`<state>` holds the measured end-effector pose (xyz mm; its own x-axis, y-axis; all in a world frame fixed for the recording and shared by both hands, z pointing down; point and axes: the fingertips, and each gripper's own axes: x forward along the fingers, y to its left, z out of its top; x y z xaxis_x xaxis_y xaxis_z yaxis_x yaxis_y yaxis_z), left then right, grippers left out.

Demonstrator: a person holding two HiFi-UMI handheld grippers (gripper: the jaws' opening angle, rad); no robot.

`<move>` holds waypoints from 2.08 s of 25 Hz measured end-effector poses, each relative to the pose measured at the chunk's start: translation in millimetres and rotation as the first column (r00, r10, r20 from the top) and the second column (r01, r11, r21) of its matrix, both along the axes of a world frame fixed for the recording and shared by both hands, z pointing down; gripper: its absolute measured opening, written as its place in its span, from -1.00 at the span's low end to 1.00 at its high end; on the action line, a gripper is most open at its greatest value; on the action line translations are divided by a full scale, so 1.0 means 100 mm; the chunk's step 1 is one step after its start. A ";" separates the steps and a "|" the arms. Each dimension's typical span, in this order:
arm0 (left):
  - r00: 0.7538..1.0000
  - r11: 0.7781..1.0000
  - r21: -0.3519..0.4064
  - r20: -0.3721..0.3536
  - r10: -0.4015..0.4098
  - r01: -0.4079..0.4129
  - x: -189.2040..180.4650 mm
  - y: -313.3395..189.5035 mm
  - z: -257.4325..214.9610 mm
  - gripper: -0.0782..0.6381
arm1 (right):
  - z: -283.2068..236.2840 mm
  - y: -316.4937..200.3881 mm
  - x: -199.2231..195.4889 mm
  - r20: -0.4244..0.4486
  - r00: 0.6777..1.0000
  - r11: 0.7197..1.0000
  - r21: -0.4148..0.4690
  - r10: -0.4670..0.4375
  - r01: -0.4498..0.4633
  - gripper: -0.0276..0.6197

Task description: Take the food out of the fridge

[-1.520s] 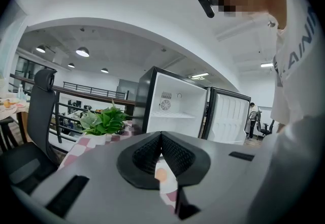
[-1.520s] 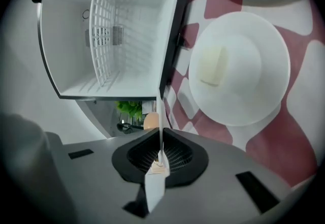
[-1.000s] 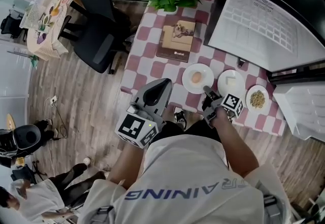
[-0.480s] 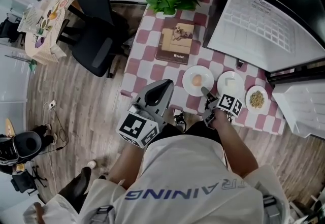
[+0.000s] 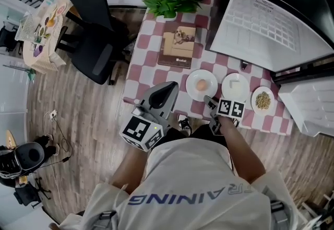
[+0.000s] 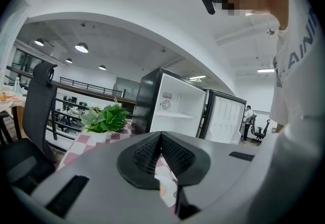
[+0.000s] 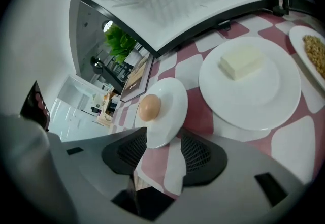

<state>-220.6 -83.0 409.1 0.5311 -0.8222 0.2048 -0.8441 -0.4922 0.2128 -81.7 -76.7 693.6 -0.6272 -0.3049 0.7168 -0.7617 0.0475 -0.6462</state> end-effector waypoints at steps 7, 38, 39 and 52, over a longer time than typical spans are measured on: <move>0.999 0.998 0.029 -0.022 0.050 -0.049 0.18 -0.12 -0.10 -0.76 | -0.34 -0.18 0.33 0.031 0.991 0.988 0.085 0.128 -0.130 -0.66; 0.963 0.944 0.206 -0.021 0.267 -0.257 1.42 -0.55 -0.79 -0.76 | -3.38 -0.75 1.78 0.092 0.964 0.539 0.814 0.251 -0.218 -0.85; 0.964 0.944 0.207 -0.021 0.266 -0.256 1.43 -0.55 -0.80 -0.76 | -3.39 -0.74 1.77 0.093 0.964 0.537 0.815 0.248 -0.217 -0.85; 0.964 0.943 0.208 -0.014 0.267 -0.258 1.51 -0.57 -0.82 -0.76 | -3.37 -0.76 1.74 0.086 0.972 0.541 0.819 0.217 -0.193 -0.85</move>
